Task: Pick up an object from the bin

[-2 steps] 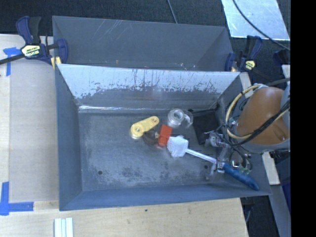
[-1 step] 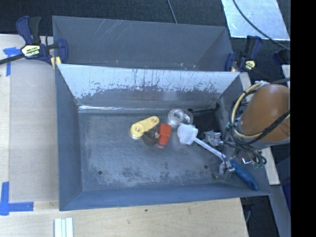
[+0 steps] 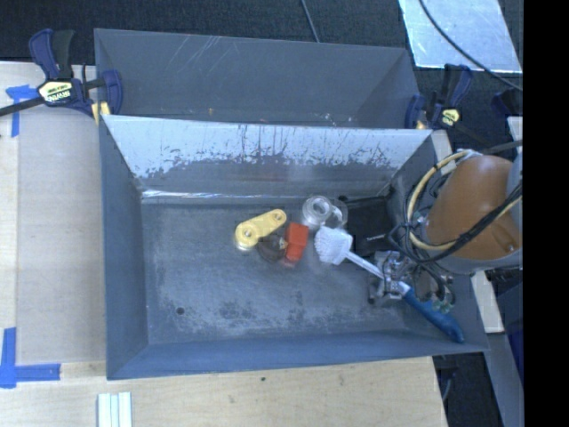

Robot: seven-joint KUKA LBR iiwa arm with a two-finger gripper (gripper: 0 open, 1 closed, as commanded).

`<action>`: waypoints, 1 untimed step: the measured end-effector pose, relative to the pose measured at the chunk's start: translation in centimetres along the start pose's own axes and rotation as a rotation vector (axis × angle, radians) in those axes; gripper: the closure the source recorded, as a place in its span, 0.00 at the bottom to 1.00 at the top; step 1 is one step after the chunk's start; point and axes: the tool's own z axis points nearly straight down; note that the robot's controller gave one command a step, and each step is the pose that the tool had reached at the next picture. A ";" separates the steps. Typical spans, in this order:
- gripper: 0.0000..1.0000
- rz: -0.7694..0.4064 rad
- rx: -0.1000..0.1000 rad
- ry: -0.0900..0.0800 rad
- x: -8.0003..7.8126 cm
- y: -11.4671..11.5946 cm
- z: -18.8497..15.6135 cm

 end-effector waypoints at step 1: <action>1.00 0.000 0.000 0.000 0.0 0.0 0.0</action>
Offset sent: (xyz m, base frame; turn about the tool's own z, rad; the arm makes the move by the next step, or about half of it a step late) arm 0.0000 0.0000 0.0649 -0.0001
